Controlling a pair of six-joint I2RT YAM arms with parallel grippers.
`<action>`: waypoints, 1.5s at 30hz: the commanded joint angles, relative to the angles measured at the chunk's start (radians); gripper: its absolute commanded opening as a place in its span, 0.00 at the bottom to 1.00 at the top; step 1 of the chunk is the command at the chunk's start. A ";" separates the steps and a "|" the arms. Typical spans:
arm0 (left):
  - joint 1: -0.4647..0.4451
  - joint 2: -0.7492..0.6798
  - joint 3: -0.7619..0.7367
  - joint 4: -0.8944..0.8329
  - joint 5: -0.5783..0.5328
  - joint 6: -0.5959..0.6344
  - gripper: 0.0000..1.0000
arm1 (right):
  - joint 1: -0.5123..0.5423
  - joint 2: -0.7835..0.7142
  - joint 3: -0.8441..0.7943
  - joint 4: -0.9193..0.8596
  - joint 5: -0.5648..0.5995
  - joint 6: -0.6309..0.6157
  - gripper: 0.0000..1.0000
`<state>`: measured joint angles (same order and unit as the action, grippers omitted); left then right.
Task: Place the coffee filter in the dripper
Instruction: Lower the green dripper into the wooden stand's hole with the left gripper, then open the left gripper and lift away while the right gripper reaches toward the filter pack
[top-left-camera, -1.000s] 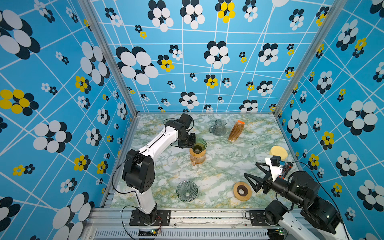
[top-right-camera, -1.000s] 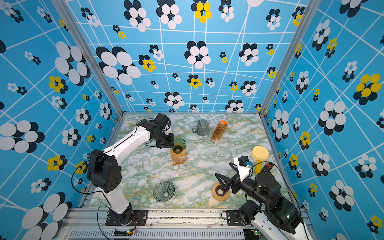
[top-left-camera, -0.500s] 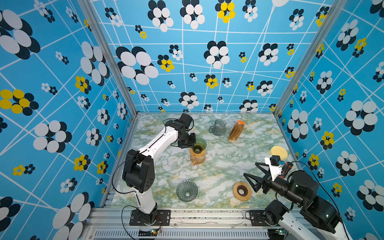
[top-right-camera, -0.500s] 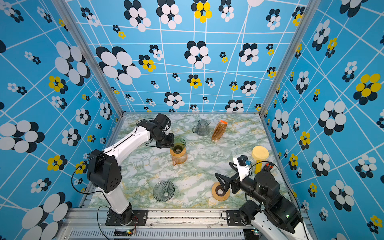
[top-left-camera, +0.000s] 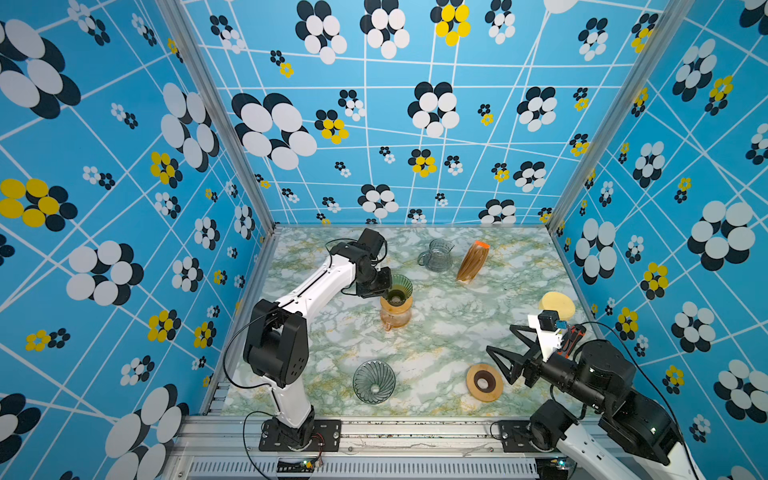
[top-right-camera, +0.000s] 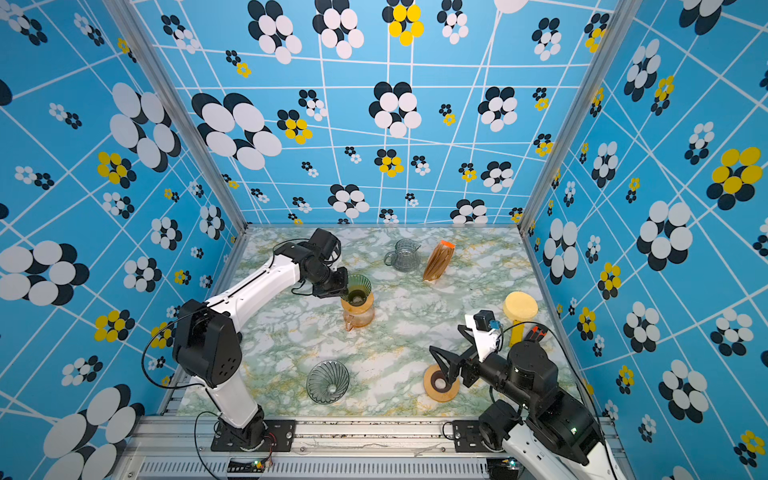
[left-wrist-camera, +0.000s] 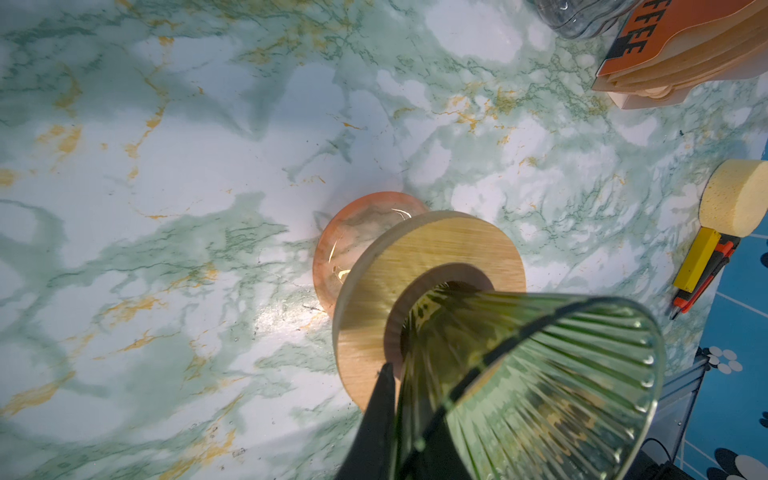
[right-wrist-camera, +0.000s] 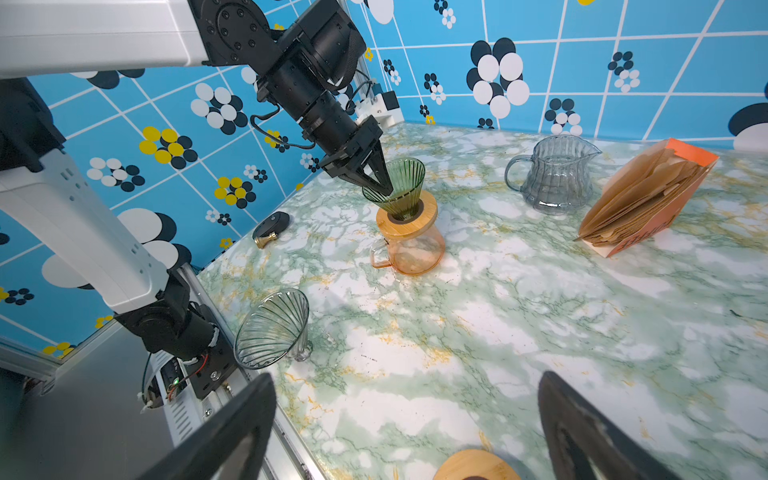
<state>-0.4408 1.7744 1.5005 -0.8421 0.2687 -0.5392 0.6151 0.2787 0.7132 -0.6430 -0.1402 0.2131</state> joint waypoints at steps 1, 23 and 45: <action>-0.004 -0.021 0.003 -0.017 -0.004 0.001 0.16 | 0.008 0.005 -0.003 -0.003 -0.001 -0.007 0.99; -0.004 -0.155 0.063 -0.041 -0.036 0.037 0.49 | 0.007 0.155 0.103 -0.081 0.296 0.143 0.99; -0.022 -0.201 0.202 0.106 0.262 0.277 0.99 | -0.180 0.936 0.507 -0.005 0.334 0.179 0.99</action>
<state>-0.4568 1.5574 1.6642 -0.7753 0.4339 -0.3031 0.4397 1.1839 1.1854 -0.7238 0.1936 0.4770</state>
